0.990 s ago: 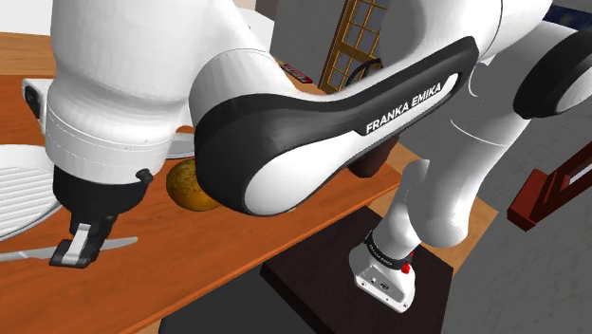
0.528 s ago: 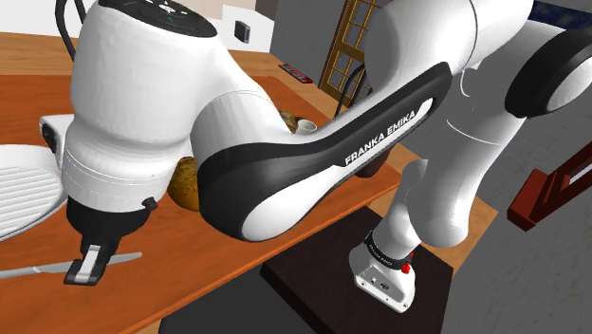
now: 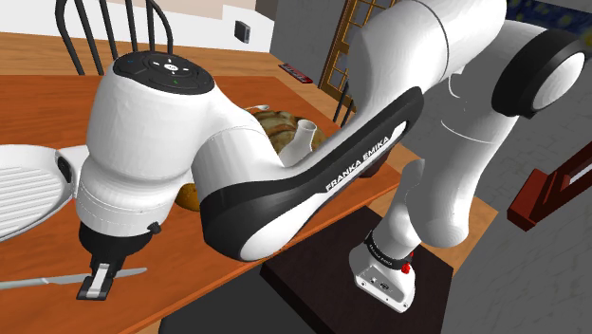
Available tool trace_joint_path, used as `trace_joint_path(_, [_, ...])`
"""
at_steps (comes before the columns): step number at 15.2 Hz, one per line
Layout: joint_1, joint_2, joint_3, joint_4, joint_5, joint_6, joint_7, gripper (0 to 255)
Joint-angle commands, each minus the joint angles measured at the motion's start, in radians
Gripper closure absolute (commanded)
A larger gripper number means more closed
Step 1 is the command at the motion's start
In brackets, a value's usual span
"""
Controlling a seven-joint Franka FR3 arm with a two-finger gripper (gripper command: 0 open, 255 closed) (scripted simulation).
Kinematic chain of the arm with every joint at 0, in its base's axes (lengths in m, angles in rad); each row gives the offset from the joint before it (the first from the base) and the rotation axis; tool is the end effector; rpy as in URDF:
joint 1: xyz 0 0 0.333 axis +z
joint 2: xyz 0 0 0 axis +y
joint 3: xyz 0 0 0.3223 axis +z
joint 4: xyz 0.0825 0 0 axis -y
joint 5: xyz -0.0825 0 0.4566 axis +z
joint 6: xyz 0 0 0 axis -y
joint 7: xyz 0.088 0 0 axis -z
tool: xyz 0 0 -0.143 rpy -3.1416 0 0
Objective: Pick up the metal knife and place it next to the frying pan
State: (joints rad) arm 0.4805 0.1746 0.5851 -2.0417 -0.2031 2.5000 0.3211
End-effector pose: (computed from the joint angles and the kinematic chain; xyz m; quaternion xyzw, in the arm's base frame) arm 0.3343 0.5882 0.3339 -0.8961 -0.4141 -0.1379 0.0810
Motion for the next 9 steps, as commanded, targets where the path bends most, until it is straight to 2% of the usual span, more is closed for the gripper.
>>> trace_joint_path(1, [0.006, 0.017, -0.006, -0.014, -0.020, 0.027, 0.016, 255])
trace_joint_path(8, [0.006, 0.017, -0.006, -0.014, -0.020, 0.027, 0.016, 255])
trace_joint_path(9, [0.006, 0.017, -0.006, -0.014, -0.020, 0.027, 0.016, 0])
